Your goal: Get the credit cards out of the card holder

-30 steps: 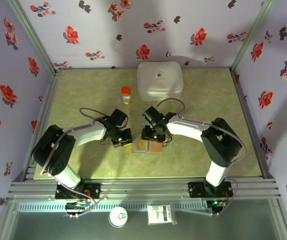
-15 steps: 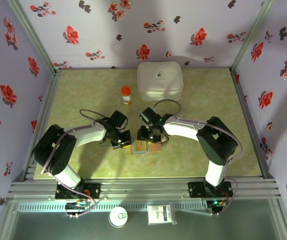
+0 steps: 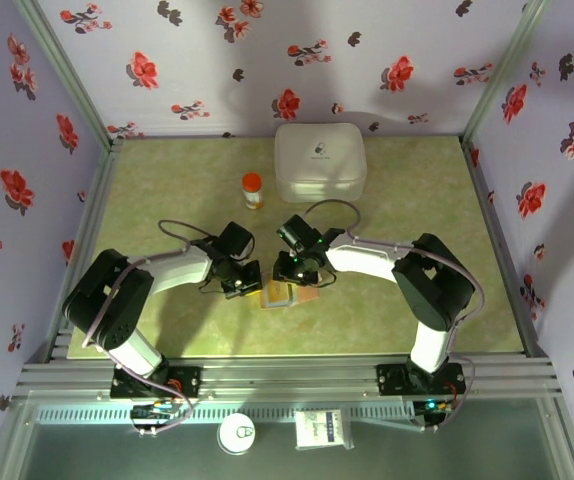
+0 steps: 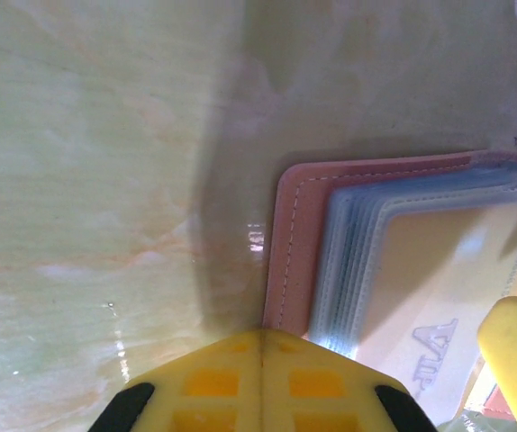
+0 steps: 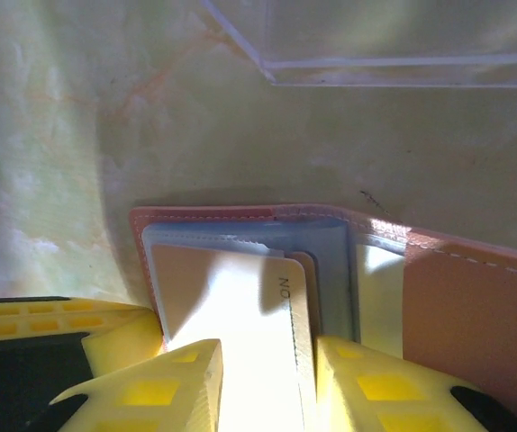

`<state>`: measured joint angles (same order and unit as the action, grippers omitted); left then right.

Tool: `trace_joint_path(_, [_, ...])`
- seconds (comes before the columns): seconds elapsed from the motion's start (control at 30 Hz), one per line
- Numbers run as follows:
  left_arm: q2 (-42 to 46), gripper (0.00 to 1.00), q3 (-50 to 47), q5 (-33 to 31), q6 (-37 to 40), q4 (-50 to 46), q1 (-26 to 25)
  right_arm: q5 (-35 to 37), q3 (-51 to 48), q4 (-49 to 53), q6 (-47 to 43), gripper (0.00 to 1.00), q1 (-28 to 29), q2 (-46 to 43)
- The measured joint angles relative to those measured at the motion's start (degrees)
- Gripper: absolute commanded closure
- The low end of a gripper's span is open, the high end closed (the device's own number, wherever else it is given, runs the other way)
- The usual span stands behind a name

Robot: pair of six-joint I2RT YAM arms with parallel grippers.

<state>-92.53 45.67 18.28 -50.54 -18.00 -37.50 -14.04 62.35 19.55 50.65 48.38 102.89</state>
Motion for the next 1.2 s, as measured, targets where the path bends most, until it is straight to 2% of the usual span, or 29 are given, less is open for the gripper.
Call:
trace_joint_path(0.37, [-1.29,1.00,1.84,-0.35,0.59,0.09,0.55,0.87,-0.94,-0.11,0.37,0.56,-0.13,-1.18])
trace_joint_path(0.77, [0.48,1.00,5.73,-1.88,1.97,-4.20,0.63,6.45,-4.44,5.49,-0.11,0.56,-3.15,-9.11])
trace_joint_path(1.2, [0.22,1.00,11.61,-1.99,2.95,-6.71,-3.26,13.84,-6.34,14.60,-2.67,0.49,-4.52,-9.27])
